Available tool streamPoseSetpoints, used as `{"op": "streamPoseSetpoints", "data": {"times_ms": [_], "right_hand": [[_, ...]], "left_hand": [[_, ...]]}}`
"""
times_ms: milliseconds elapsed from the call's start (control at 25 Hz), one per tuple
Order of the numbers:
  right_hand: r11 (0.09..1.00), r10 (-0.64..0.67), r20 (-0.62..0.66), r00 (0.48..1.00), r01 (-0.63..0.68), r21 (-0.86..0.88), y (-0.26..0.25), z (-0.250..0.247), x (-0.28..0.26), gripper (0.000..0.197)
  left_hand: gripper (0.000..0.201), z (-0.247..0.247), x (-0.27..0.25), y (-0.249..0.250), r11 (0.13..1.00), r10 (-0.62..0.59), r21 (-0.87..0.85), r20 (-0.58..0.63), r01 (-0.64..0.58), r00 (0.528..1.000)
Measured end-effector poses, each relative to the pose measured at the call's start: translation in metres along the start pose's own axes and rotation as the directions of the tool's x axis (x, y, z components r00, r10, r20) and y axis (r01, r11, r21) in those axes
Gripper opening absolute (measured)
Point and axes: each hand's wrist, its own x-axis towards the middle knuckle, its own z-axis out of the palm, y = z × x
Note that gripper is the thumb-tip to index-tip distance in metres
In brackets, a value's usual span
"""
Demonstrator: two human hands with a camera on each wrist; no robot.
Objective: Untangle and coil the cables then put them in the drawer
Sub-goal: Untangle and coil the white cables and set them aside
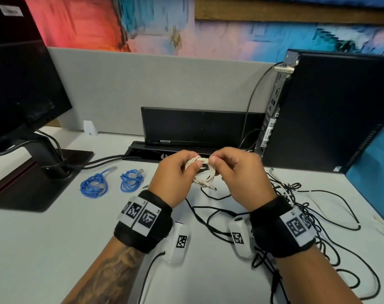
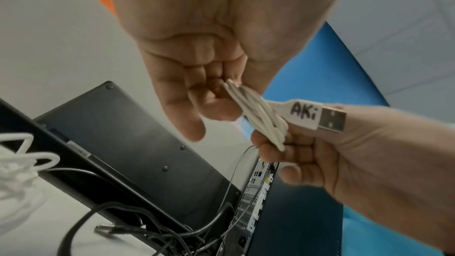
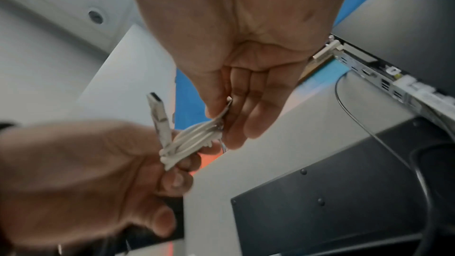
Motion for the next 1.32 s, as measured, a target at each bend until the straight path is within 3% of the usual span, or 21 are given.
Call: {"op": "streamPoseSetpoints", "data": {"times_ms": [120,240,440,520,560,680,800,840,960,1040,1120,1200,1320], "right_hand": [[0.988,0.060,-0.005,0.998,-0.059,0.143,-0.001,0.000,0.000,0.012],[0.952,0.125,0.003,0.992,-0.120,0.282,-0.005,0.000,0.001,0.014],[0.731,0.315,0.133,0.940,-0.330,0.597,0.001,0.005,0.002,0.022],[0.631,0.328,0.216,0.920,-0.384,0.674,0.000,0.010,0.002,0.024],[0.633,0.322,0.234,0.917,-0.392,0.667,0.000,0.011,0.002,0.024],[0.747,0.299,0.229,0.926,-0.377,0.548,0.000,0.005,0.002,0.022],[0.833,0.289,0.246,0.925,-0.370,0.412,0.004,-0.012,0.001,0.021],[0.868,0.278,0.264,0.923,-0.359,0.342,0.004,-0.017,0.001,0.018],[0.940,0.276,0.350,0.895,-0.328,0.097,0.008,-0.028,0.000,0.014],[0.941,0.314,0.411,0.856,-0.337,-0.017,0.015,-0.031,0.000,0.017],[0.934,0.356,0.451,0.819,-0.334,-0.131,0.021,-0.032,-0.003,0.022],[0.927,0.372,0.523,0.767,-0.280,-0.249,0.024,-0.029,-0.009,0.026],[0.908,0.392,0.618,0.681,-0.178,-0.380,0.020,-0.019,-0.023,0.030]], "left_hand": [[0.018,-0.009,-0.001,0.006,0.995,-0.045,-0.081,0.106,0.054,0.993],[0.018,-0.015,0.000,0.009,0.987,-0.041,-0.146,0.131,0.060,0.990],[0.018,-0.018,0.001,0.005,0.966,-0.067,-0.237,0.172,0.107,0.983],[0.019,-0.021,0.002,0.003,0.963,-0.037,-0.255,0.183,0.084,0.982],[0.019,-0.023,0.002,0.003,0.966,-0.025,-0.248,0.181,0.071,0.983],[0.018,-0.039,0.011,0.001,0.973,-0.066,-0.214,0.082,0.082,0.994],[0.011,-0.068,0.052,-0.018,0.955,-0.290,-0.109,-0.171,0.274,0.942],[0.014,-0.076,0.069,-0.029,0.930,-0.365,-0.025,-0.193,0.368,0.911],[0.012,-0.082,0.113,-0.063,0.787,-0.554,0.264,-0.098,0.558,0.827],[0.018,-0.079,0.127,-0.089,0.637,-0.569,0.619,-0.024,0.459,0.822],[0.019,-0.076,0.127,-0.102,0.446,-0.536,0.847,-0.005,0.288,0.844],[0.015,-0.075,0.118,-0.103,0.341,-0.551,0.918,0.020,0.203,0.835],[0.029,-0.082,0.117,-0.093,0.285,-0.560,0.940,0.002,0.190,0.829]]}}
